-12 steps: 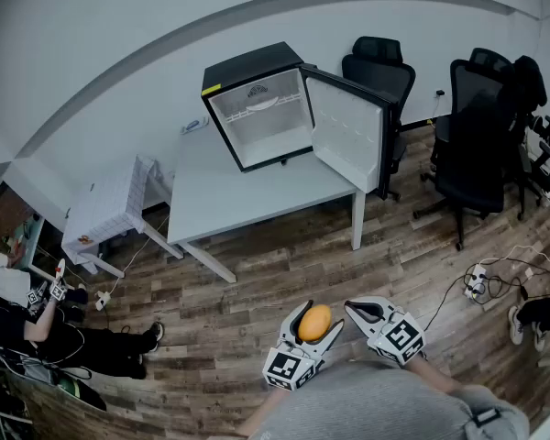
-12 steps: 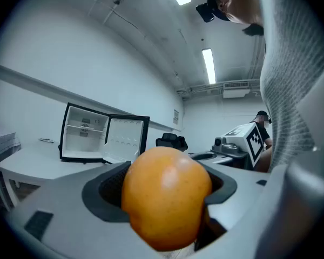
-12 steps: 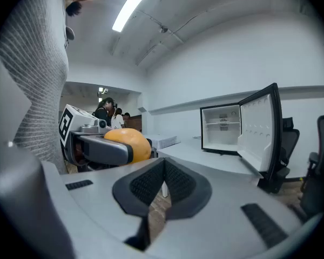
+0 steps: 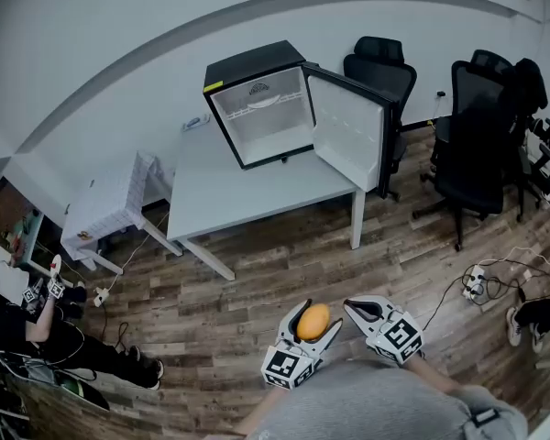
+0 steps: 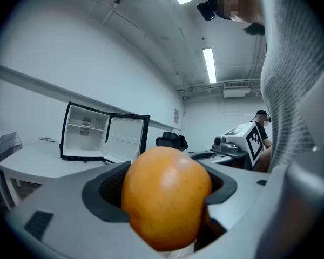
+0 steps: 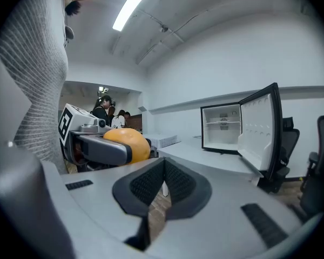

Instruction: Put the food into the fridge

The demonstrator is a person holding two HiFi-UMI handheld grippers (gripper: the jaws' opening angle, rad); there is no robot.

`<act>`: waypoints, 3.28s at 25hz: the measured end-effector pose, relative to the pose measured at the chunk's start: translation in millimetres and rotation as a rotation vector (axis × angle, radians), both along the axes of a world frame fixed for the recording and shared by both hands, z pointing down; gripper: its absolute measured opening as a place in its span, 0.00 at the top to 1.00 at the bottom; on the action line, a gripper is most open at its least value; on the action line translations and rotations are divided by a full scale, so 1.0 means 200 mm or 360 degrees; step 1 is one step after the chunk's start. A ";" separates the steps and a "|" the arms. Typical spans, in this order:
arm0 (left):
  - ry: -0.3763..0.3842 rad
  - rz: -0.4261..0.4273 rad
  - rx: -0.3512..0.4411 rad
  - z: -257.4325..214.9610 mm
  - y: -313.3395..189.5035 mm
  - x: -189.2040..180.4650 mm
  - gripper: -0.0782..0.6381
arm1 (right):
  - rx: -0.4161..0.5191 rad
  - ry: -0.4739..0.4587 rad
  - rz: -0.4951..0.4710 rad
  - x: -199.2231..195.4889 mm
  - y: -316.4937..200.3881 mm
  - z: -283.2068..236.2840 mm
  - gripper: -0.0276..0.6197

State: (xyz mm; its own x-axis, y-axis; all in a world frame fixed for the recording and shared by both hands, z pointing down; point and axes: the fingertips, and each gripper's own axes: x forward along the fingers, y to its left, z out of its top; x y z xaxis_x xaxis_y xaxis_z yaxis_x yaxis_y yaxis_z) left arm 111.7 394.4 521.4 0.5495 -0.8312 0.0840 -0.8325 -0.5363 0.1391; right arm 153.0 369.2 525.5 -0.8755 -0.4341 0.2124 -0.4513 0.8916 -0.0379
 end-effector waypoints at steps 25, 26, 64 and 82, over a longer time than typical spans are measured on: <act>-0.0018 -0.0018 -0.0022 0.02 0.06 0.05 0.41 | -0.0114 -0.0045 -0.0168 -0.02 0.09 0.13 0.94; -0.0021 -0.0019 -0.0026 0.02 0.06 0.05 0.41 | -0.0118 -0.0042 -0.0173 -0.02 0.10 0.13 0.94; 0.0075 -0.0066 0.0055 -0.03 -0.47 -0.19 0.41 | -0.0154 -0.0017 -0.0085 -0.16 -0.40 0.15 0.94; 0.0126 -0.0136 0.0096 -0.12 -1.32 -0.90 0.41 | -0.0184 -0.0017 -0.0066 -0.78 -1.22 0.12 0.94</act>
State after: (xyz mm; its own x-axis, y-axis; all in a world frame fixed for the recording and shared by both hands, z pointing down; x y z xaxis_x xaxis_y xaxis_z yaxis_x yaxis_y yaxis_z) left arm -68.5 129.8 497.9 0.4792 -0.8776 -0.0085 -0.8633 -0.4731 0.1758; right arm -3.2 125.4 548.6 -0.8946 -0.3707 0.2497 -0.4132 0.8989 -0.1459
